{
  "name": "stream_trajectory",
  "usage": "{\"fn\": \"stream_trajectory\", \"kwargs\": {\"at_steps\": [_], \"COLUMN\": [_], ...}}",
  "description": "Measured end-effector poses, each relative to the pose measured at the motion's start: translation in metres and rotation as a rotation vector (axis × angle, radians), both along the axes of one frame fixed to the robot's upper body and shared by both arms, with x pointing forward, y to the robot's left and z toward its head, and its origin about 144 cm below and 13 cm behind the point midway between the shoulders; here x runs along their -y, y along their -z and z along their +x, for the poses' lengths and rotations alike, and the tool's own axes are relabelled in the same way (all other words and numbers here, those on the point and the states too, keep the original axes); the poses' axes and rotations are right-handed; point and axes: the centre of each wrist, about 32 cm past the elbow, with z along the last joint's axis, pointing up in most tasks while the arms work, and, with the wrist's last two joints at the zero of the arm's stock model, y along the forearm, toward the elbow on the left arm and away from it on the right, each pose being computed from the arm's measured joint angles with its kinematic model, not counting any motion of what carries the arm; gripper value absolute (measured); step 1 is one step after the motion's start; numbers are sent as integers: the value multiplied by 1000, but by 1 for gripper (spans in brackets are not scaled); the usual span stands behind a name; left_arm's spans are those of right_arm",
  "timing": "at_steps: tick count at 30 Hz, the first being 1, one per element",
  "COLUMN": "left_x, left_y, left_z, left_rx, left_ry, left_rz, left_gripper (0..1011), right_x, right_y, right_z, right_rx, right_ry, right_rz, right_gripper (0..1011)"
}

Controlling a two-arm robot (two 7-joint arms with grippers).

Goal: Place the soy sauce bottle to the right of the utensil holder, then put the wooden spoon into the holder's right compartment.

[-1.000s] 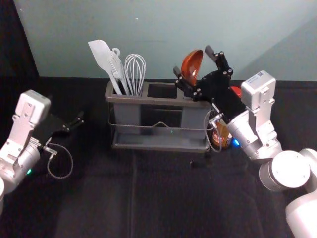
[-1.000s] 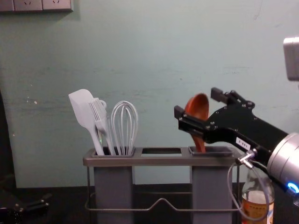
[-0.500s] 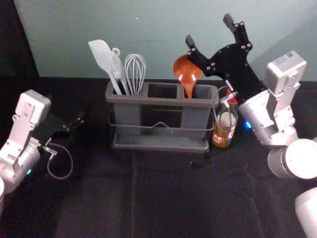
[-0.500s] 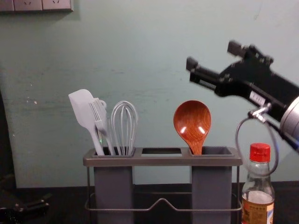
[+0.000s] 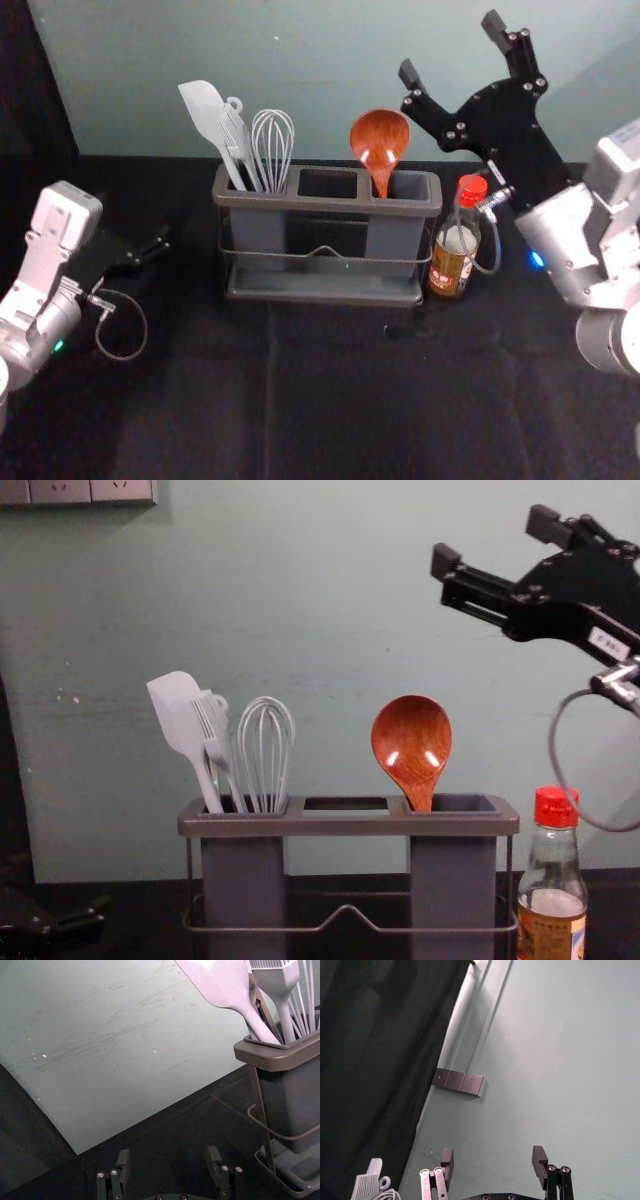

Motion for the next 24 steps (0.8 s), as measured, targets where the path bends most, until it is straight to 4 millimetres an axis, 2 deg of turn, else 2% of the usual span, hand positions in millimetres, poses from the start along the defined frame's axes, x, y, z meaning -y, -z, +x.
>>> {"fn": "stream_trajectory", "kwargs": {"at_steps": [9, 16, 24], "left_x": [0, 0, 0], "left_y": [0, 0, 0], "left_z": [0, 0, 0], "left_rx": [0, 0, 0], "left_ry": [0, 0, 0], "left_rz": [0, 0, 0], "left_gripper": [1005, 1005, 1005], "right_x": [20, 45, 60], "right_y": [6, 18, 34], "right_z": [-18, -34, -49], "right_rx": [-14, -79, -178], "right_ry": [48, 203, 356], "right_rz": [0, 0, -31], "right_gripper": [1002, 1000, 1002]}}
